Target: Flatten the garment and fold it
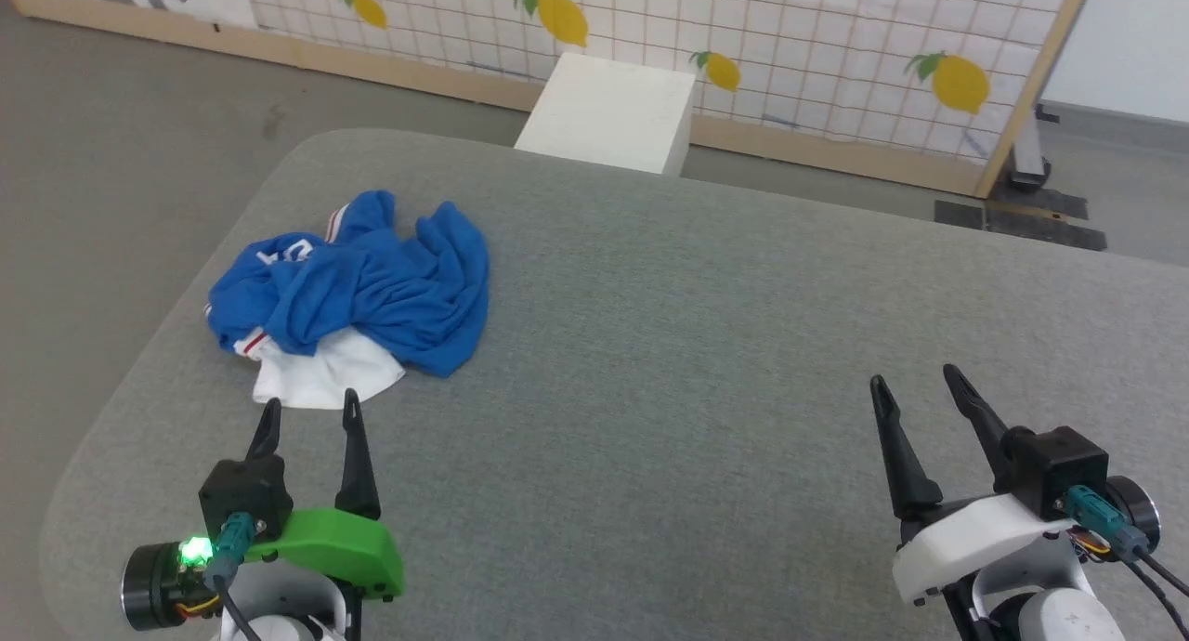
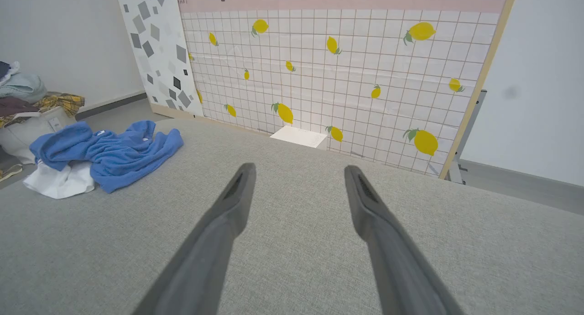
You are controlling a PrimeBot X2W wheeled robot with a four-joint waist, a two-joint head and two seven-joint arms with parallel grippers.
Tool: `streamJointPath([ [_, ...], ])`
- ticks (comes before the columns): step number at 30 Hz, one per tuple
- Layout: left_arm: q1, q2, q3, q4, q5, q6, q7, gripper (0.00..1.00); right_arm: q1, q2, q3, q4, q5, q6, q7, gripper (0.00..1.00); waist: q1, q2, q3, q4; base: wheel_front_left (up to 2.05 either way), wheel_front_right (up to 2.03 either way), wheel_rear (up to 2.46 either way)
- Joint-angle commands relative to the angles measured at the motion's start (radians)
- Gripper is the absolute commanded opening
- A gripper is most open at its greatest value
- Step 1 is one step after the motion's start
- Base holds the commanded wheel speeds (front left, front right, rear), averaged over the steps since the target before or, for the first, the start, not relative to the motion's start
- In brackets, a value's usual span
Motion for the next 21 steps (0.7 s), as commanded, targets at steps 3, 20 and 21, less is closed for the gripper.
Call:
streamJointPath([
  [3, 0.02, 0.01, 0.002, -0.003, -0.012, 0.016, -0.011, 1.0, -0.015, 0.001, 0.005, 0.007, 0.013, -0.001, -0.012, 1.0, 0.0, 0.0, 0.004, 0.027, 0.0, 0.0, 0.0],
  [20, 0.033, 0.017, -0.008, -0.012, -0.036, 0.067, -0.025, 1.0, -0.026, 0.001, 0.011, 0.022, 0.039, -0.001, -0.033, 1.0, 0.0, 0.0, 0.007, 0.121, 0.0, 0.0, 0.0],
  [21, 0.034, 0.018, -0.009, -0.013, -0.038, 0.07, -0.026, 1.0, -0.027, 0.001, 0.011, 0.024, 0.04, -0.001, -0.034, 1.0, 0.0, 0.0, 0.007, 0.128, 0.0, 0.0, 0.0],
])
